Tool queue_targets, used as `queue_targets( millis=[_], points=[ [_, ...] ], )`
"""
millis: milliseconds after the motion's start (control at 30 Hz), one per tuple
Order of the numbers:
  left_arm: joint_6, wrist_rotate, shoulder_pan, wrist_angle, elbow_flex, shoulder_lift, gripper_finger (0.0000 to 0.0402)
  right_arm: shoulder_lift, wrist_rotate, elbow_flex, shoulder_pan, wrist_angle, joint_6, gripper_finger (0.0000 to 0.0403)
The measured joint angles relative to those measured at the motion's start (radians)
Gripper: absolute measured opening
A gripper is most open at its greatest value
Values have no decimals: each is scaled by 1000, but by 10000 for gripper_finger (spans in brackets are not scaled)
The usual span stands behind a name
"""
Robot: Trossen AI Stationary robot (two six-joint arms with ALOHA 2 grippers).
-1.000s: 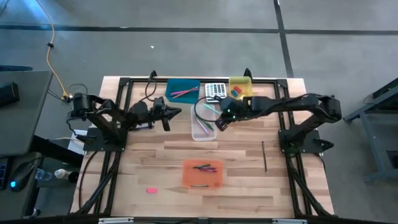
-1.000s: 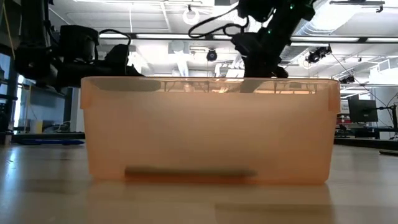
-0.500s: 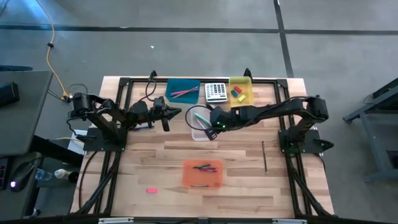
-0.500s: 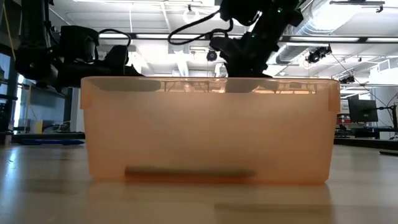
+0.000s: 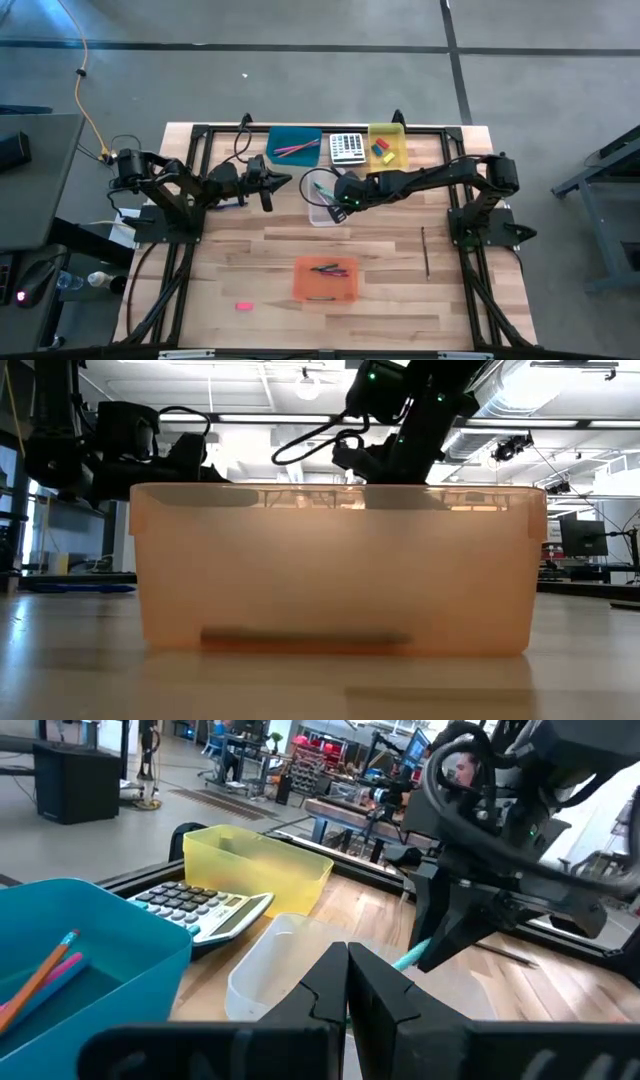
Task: Sort crayons/erasers/pens/pencils in bins
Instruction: Put the light blue pen into the transparent bin, then put the dark blue pencil into the blue bin
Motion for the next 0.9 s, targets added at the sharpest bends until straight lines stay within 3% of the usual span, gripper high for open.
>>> queue_targets(
  millis=[233, 400, 533, 667, 767, 900],
  points=[
    [17, 0, 0, -8, 0, 0, 0, 0, -10, 0, 0, 1, -27, 110],
    [25, 1, 0, -32, 0, 0, 0, -34, -33, 5, 1, 0, -85, 126],
    [103, 73, 0, -57, 0, 0, 0, -104, -22, 63, 9, -63, -211, 98],
    [105, 136, -3, -66, 0, 0, 0, -206, -18, 67, 14, -125, -451, 31],
    [103, 121, -15, -83, 0, 0, 0, -303, -98, -15, 12, -68, -589, 8],
    [147, 116, -34, -85, 0, 0, 0, -435, -201, -232, 7, 186, -692, 8]
  ],
)
